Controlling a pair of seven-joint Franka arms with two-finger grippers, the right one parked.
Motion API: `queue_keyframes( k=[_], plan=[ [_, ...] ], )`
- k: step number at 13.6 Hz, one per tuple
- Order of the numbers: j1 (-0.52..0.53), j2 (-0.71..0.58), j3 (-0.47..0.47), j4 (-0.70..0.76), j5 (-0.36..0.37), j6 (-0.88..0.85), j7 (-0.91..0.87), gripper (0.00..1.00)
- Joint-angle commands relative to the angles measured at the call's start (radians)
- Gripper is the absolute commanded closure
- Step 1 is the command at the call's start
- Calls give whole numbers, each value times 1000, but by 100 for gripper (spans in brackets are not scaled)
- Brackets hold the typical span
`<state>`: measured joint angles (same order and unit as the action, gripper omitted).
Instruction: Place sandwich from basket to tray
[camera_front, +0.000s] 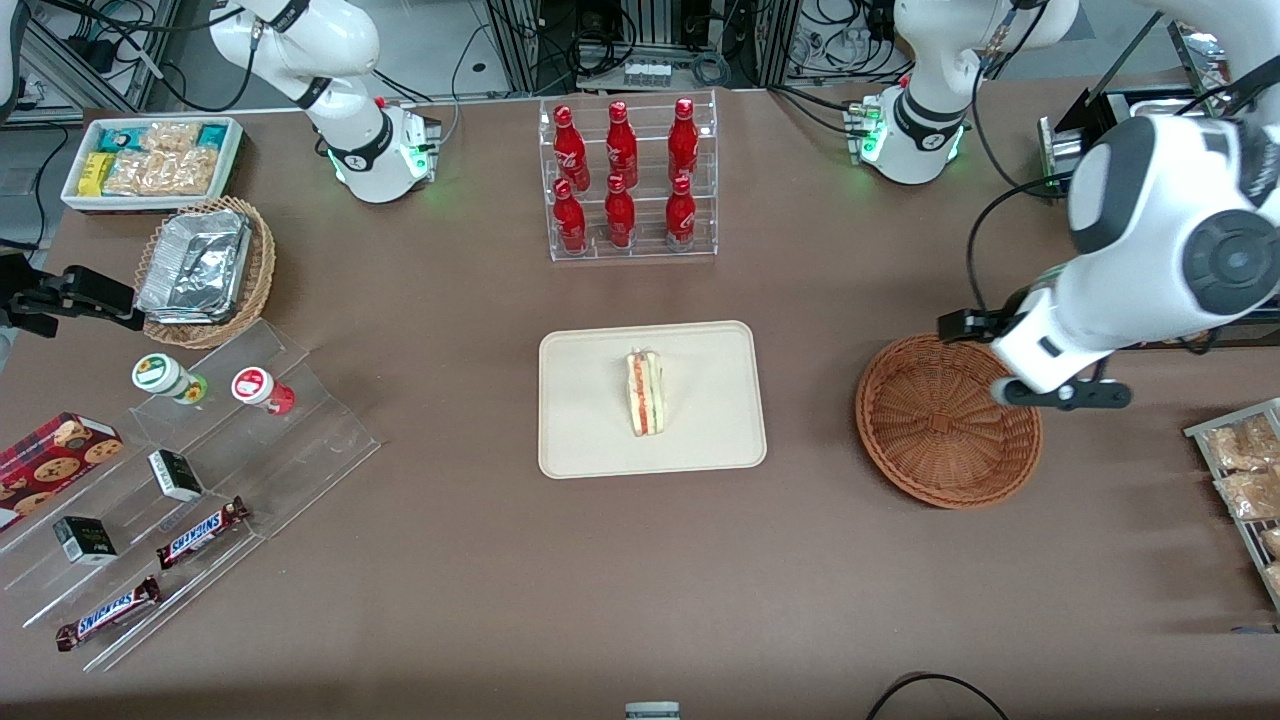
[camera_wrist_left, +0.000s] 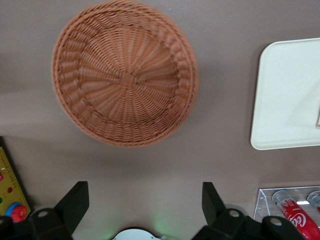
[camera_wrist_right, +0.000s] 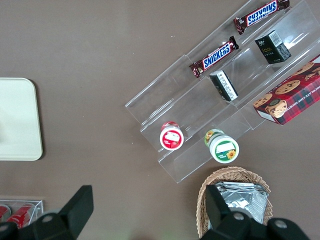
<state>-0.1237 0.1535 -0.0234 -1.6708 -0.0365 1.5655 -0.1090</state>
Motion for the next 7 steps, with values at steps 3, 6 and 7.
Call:
queue_keyframes(
  k=[3,6,7],
  plan=[
    [153,-118,-131,-93,10,-8,35,0],
    [156,-159,-127,-87,10,-67,37,0],
    [156,-172,-124,-83,12,-91,37,0]
  ],
)
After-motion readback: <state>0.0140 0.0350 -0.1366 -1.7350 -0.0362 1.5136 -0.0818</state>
